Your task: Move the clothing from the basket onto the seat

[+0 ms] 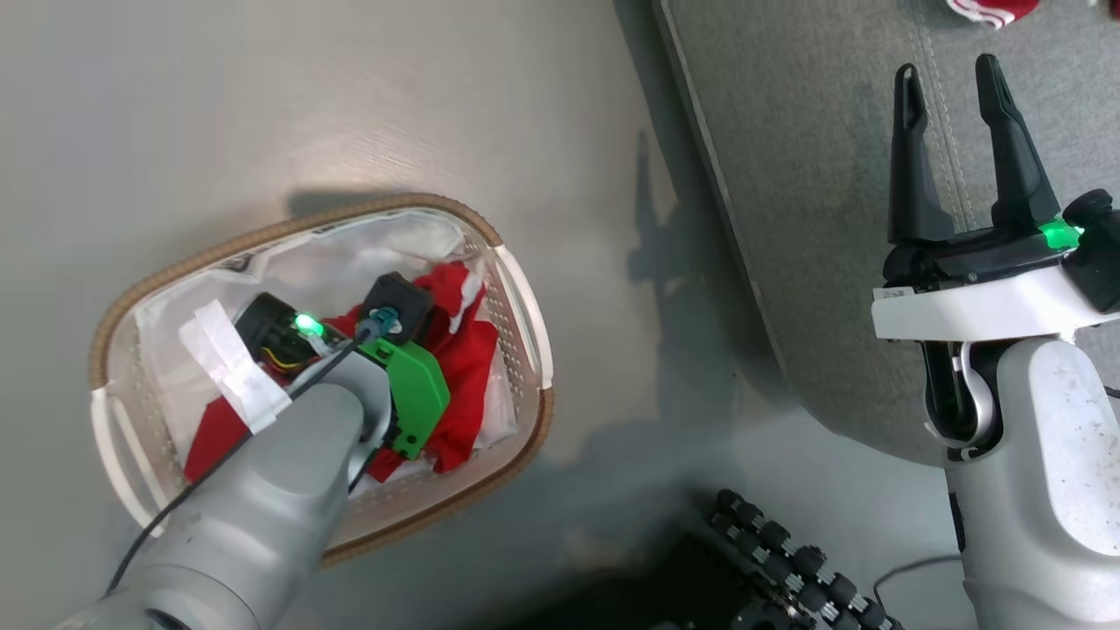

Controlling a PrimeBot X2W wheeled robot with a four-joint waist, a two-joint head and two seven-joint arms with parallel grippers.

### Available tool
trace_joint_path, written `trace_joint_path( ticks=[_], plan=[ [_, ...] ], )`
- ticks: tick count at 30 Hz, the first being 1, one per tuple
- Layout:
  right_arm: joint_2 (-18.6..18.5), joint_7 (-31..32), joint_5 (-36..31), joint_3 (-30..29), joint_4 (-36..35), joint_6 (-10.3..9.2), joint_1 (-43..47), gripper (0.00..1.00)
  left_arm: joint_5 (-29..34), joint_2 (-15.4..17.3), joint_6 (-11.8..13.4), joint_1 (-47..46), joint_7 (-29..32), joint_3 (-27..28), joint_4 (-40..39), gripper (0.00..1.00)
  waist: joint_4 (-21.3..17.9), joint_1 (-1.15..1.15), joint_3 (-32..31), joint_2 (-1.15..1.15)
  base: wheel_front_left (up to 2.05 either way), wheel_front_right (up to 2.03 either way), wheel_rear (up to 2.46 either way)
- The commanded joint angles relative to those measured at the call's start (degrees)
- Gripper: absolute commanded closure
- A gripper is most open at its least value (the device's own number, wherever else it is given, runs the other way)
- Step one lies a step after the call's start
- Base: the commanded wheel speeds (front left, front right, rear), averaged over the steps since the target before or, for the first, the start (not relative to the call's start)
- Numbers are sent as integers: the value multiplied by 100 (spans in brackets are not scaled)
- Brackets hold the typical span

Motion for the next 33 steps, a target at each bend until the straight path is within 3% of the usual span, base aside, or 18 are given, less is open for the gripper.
trace_joint_path(
  ticks=[1, 9, 22, 33],
  plan=[
    [-18, -14, -56, -48, 48, -8, 23, 0, -67, -9, -2, 112, -65, 33, -72, 100, 236, 0, -351, 0, 0, 0, 0],
    [-17, -14, -342, -235, 253, -8, 345, 0, 37, 198, 44, 614, -178, 120, -871, 100, 576, 0, -1211, 0, 0, 0, 0],
    [-21, -14, -838, -475, 799, -8, 1180, 0, 368, 996, 272, 1464, -183, 573, -2899, 100, 1216, 0, -3070, 0, 0, 0, 0],
    [-20, -14, -1150, -323, 1166, -8, 1641, 0, 530, 1374, 197, 898, 29, 600, -3817, 100, 1391, 0, -4285, 0, 0, 0, 0]
  ],
)
